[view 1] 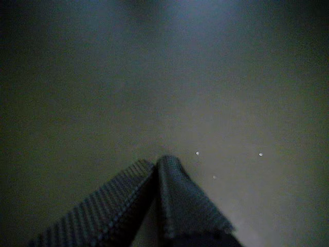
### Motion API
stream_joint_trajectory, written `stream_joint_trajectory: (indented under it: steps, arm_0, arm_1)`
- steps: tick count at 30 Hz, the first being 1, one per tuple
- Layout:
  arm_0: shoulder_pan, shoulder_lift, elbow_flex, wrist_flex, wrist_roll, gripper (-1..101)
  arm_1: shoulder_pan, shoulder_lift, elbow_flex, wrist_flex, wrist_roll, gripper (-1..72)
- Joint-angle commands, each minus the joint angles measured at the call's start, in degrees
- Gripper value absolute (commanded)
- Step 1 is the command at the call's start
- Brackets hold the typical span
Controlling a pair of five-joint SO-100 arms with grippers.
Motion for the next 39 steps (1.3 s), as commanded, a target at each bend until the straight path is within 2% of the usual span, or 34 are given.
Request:
stream_joint_trajectory:
  steps: [1, 2, 39]
  arm_0:
    - [-1.2, 1.4, 0.9, -0.2, -1.0, 0]
    - [1.3, 1.4, 0.9, 0.0, 1.9, 0]
    - [1.3, 1.4, 0.9, 0.0, 1.9, 0]
  arm_1:
    - [0.4, 0.6, -0.6, 0.6, -0.5, -0.3]
    - [-7.6, 0.7, -0.6, 0.3, 15.9, -0.3]
    - [-7.6, 0.7, -0.6, 0.3, 15.9, -0.3]
